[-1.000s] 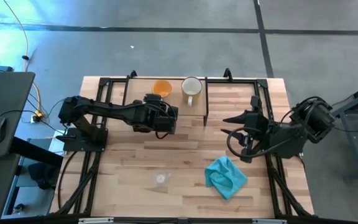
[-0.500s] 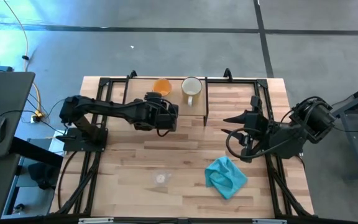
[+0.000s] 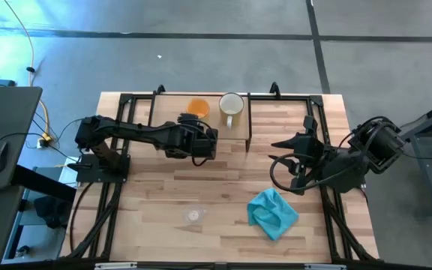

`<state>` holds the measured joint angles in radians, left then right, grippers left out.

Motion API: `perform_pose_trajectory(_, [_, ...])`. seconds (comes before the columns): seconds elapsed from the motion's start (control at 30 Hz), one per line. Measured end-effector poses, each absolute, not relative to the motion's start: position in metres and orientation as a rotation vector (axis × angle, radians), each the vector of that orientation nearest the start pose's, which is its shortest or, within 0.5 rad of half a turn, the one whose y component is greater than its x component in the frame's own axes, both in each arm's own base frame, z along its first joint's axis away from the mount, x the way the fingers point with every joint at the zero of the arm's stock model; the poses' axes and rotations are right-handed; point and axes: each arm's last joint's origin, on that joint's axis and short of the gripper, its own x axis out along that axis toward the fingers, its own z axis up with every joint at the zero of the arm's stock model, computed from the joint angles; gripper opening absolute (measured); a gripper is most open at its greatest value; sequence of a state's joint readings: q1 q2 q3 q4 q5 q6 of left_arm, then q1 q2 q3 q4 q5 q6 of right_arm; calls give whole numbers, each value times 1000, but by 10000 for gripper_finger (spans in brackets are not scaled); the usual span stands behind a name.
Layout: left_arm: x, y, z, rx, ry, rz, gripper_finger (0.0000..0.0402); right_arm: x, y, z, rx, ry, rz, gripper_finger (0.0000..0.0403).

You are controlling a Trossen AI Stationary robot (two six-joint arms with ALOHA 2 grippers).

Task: Stack small to large cups/mugs on shelf
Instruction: Put the yellow mug on the shelf

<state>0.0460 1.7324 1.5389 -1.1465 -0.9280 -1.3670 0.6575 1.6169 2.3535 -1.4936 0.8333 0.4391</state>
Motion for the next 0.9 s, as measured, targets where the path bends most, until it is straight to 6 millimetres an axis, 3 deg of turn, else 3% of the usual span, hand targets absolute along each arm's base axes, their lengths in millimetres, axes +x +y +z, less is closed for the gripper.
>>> perform_pose_trajectory(0.9, [333,39,293,-510,449,1424,45,200,128,516,-86,514,-269,126])
